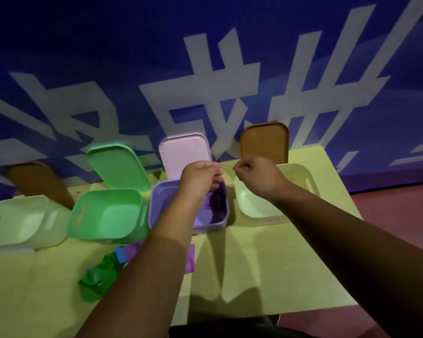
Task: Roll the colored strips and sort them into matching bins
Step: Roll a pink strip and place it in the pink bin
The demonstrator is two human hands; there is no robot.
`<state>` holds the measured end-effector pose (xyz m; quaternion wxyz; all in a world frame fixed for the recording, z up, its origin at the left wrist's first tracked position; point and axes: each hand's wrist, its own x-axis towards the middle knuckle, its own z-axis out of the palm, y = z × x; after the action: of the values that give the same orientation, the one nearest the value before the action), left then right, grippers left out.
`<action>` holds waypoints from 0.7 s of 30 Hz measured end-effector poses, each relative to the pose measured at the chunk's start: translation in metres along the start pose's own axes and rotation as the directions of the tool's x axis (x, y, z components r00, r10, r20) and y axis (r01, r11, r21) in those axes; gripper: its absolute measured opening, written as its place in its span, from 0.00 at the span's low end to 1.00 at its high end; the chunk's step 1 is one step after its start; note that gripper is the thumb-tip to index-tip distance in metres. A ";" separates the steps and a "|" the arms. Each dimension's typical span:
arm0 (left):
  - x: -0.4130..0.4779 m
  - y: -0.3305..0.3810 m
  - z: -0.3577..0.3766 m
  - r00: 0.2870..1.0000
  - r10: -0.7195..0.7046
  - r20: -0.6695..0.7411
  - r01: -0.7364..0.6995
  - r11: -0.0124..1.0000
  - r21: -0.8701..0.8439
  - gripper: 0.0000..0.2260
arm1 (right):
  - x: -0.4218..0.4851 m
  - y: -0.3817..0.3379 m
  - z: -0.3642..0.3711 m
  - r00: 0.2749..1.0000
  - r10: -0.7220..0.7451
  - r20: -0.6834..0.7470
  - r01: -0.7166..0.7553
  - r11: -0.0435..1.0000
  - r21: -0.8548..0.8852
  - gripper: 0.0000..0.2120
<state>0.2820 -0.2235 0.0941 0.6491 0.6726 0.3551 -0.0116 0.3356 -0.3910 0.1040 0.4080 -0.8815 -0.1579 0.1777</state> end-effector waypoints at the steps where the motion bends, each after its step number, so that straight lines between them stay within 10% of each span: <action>1: -0.003 0.000 -0.018 1.000 0.006 -0.017 -0.006 1.000 -0.002 0.08 | 0.000 -0.012 0.012 1.000 -0.018 0.020 0.018 1.000 -0.012 0.09; 21: -0.036 -0.108 -0.345 0.995 -0.053 -0.088 0.050 0.998 -0.038 0.05 | -0.053 -0.179 0.279 0.981 -0.052 0.189 0.066 0.996 -0.068 0.08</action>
<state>0.0478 0.0536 0.0723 0.6443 0.6512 0.4010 0.0079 0.1413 -0.1176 0.0843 0.3638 -0.8702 -0.2280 0.2415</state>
